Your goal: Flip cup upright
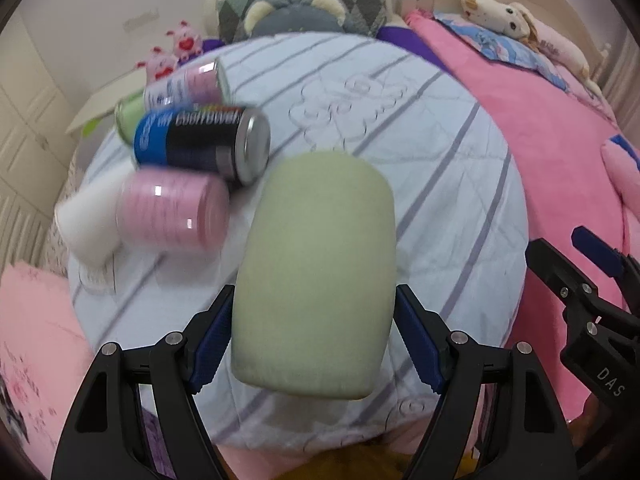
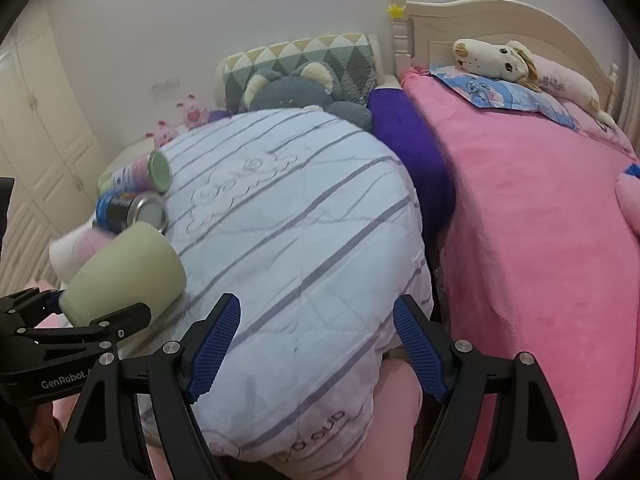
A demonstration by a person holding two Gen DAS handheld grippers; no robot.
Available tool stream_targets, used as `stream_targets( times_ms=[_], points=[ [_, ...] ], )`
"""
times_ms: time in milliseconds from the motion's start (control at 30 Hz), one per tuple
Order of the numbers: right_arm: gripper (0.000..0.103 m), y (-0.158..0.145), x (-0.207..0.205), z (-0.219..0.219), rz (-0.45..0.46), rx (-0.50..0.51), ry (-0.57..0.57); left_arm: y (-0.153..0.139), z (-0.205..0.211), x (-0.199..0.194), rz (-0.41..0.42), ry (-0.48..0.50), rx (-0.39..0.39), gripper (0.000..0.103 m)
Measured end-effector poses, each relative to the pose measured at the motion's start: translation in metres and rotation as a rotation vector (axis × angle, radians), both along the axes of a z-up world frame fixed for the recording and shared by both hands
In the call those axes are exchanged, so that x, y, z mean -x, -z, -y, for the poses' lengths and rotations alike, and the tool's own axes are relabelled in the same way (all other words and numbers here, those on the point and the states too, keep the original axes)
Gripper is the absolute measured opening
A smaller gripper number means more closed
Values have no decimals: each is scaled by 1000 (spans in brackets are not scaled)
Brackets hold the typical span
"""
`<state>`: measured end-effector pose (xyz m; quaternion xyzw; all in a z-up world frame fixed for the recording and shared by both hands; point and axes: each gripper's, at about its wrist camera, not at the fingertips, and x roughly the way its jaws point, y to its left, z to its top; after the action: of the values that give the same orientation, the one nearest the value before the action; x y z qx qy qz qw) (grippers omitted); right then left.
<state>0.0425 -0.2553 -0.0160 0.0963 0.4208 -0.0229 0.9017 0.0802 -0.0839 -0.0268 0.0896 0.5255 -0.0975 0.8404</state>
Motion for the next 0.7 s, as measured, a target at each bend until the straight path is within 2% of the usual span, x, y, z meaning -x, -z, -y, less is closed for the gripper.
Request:
stream_targets(
  times_ms=[167,333,700],
  points=[
    [80,7,4,-14,-38,36,-33,11,-4,8,18,-22,-51,81],
    [80,6,11,-21,-43,50,-38,6,-7,12,41,-1,-35,86],
    [80,-4,21,-27,-31,65,3,-5,-17,19,71,26,10,86]
  ],
)
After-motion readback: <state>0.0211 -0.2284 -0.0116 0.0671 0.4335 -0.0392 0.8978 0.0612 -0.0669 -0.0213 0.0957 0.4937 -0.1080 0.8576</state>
